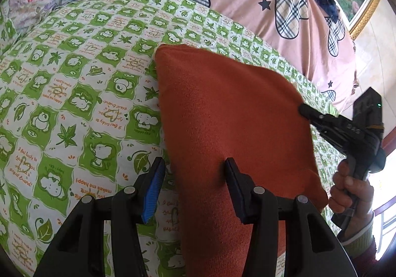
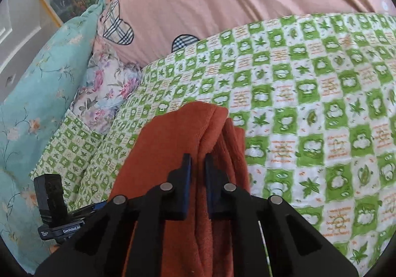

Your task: Fold small clothes

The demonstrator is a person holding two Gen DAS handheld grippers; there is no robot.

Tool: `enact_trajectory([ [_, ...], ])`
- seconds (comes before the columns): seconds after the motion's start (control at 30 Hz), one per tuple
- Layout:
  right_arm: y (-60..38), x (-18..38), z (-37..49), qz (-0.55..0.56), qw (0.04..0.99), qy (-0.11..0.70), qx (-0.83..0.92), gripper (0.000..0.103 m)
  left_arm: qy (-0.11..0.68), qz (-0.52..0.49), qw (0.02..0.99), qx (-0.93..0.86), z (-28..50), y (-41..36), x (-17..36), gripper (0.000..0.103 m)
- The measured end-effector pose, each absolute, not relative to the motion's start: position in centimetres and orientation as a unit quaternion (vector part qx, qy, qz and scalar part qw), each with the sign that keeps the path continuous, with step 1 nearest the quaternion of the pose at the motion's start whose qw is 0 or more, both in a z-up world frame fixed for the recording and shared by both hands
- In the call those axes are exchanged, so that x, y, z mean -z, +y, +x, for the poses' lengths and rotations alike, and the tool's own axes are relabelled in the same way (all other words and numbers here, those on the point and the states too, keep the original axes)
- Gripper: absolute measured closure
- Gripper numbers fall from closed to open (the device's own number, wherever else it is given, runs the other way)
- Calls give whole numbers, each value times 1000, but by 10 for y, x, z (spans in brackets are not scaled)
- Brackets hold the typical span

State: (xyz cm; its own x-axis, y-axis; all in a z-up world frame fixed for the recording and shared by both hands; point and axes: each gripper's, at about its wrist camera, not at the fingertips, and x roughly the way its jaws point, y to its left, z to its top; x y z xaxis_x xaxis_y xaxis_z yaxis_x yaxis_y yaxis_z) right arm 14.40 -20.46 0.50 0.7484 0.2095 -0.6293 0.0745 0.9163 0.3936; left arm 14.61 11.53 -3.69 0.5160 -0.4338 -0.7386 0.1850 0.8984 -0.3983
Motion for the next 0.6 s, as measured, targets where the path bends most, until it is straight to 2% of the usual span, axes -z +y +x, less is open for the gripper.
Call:
enact_trajectory([
  [0.27,-222,44,157,222,893,390,4,92,468,-123,853,193,148,104,51,50],
  [0.43,-222,41,156,220,893,393,14,91,469,-94,860,176,149,98,58,38],
  [0.6,-223,15,135,222,901,371,41,90,467,-89,865,159,143,101,43,38],
])
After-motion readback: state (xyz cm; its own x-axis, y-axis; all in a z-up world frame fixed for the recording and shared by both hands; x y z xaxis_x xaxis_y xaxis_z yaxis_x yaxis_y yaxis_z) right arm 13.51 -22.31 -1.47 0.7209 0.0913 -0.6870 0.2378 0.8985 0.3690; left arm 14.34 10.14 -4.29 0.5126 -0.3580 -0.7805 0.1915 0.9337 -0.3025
